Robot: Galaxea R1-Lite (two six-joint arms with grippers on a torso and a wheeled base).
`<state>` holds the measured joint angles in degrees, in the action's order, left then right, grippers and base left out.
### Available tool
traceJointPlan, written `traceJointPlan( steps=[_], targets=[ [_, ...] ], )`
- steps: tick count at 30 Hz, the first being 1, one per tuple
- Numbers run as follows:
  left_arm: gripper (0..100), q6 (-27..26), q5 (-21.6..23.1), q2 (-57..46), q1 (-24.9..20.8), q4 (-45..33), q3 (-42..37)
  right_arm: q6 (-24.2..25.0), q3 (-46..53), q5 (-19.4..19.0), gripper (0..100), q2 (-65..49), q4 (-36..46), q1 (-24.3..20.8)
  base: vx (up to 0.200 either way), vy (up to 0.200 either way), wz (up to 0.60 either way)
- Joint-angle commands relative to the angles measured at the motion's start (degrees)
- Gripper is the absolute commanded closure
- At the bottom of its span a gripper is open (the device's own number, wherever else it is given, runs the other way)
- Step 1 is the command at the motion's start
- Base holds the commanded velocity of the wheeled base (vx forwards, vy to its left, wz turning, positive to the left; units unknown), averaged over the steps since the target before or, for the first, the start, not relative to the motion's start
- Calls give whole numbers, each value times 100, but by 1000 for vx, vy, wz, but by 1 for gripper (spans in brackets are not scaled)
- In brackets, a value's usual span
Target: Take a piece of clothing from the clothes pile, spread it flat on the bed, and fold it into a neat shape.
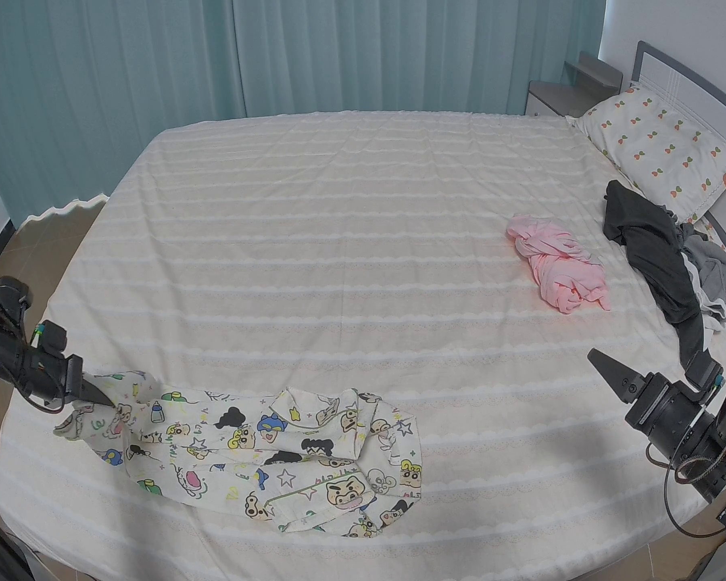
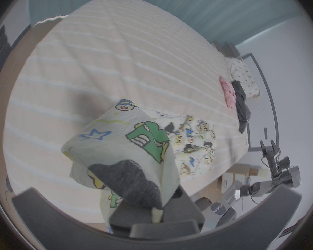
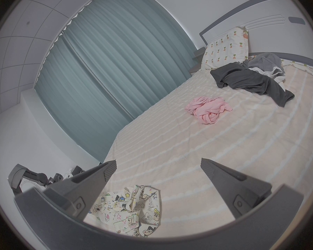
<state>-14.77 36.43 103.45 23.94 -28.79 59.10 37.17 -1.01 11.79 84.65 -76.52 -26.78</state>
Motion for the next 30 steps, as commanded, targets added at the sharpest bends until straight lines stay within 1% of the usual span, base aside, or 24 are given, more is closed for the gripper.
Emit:
traceJointPlan(
  steps=[1,2,6,7,10,11,12,13,15,18,22,26,28,29,30],
  targets=[
    [100,1126,-232,-738,-1805,102,-83,1,101,-1,0,16,-3,6,0,0,0],
    [100,1372,-443,-738,-2166,251,-83,1,101,-1,0,25,-3,-2,0,0,0],
    [100,1961,-1173,-651,-3220,1060,-241,1,101,-1,0,25,-3,-2,0,0,0],
    [100,2075,-1305,-598,-3396,1209,-267,1,101,8,0,25,-3,-2,0,0,0],
    [100,2646,-1937,-220,-4187,1798,-294,-8,101,8,0,25,-3,-2,0,0,0],
    [100,2708,-2034,-158,-4284,1869,-294,-8,101,8,0,25,-3,-2,0,0,0],
    [100,2857,-2298,17,-4512,2062,-294,-8,101,8,0,25,-3,-2,0,0,0],
    [100,2857,-2298,17,-4512,2062,-294,-8,101,8,0,25,-3,-2,0,0,0],
    [100,3165,-2799,404,-4978,2598,-338,-8,101,8,0,16,-3,-2,0,0,0],
    [100,3394,-2895,615,-5286,2967,-382,-8,101,8,0,16,-3,-2,0,0,0],
    [100,3736,-2887,738,-5532,3117,-338,-8,101,-1,0,25,-3,-2,0,0,0],
    [100,3824,-2922,940,-5558,3222,-241,-8,101,-1,0,25,-3,-11,0,0,0],
    [100,3974,-2957,1019,-5558,3416,-232,-8,101,-1,0,25,-3,-11,0,0,0],
    [100,4167,-2931,1037,-5585,3512,-223,-8,101,-1,0,25,-3,-20,0,0,0],
    [100,4193,-2931,1037,-5593,3521,-223,-8,101,-1,0,25,-3,-20,0,0,0]
  ],
)
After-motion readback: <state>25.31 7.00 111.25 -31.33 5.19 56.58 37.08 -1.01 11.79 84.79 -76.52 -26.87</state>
